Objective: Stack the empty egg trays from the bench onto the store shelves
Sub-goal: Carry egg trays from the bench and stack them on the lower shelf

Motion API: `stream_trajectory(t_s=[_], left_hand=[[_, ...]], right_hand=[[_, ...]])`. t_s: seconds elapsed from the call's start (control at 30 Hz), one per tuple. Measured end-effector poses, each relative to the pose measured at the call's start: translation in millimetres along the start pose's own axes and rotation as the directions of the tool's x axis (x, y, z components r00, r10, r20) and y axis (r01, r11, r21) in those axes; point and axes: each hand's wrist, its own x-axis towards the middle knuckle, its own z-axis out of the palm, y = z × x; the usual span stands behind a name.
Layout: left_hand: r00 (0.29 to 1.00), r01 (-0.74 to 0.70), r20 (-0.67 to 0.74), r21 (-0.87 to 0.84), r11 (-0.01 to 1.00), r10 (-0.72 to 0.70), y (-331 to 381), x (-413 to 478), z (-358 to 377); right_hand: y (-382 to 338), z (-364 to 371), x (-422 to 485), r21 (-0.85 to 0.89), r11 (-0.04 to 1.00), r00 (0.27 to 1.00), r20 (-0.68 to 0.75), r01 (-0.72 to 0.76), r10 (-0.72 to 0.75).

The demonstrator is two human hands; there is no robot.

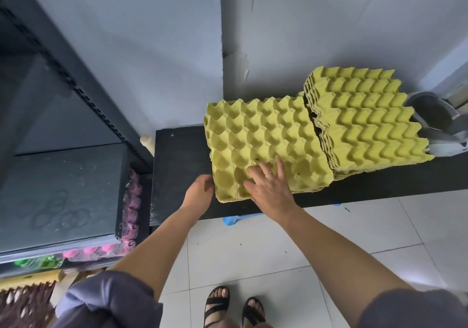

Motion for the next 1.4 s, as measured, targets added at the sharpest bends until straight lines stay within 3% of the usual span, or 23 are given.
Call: stream_trajectory(t_s=[0.1,0.4,0.6,0.8,0.9,1.4], left_hand=[[0.990,0.103,0.109,-0.121,0.987,-0.090,1,-7,1],[0.995,0.103,0.024,-0.327,0.939,-0.100,17,-13,-12],[0.999,0.052,0.022,-0.409,0.911,-0.047,33,-15,-24],[0.998,0.033,0.066,-0.422,0.906,-0.006,49,-22,-31],[0.997,0.019,0.072,-0.447,0.894,0.015,59,-26,-35],[0.988,-0.058,0.090,-0.545,0.836,0.127,97,-44,-45]], right_hand=[[0,9,1,0.004,0.999,0.999,-0.028,0.034,-0.034],[14,-5,9,0.093,0.991,0.995,-0.043,0.095,-0.091],[23,-22,12,0.236,0.971,0.999,0.032,0.030,-0.039],[24,-51,15,0.191,0.980,0.992,0.125,-0.058,0.035],[20,-66,18,0.198,0.974,0.993,0.052,-0.112,0.103],[21,-99,24,0.302,0.951,0.984,-0.137,-0.069,0.115]])
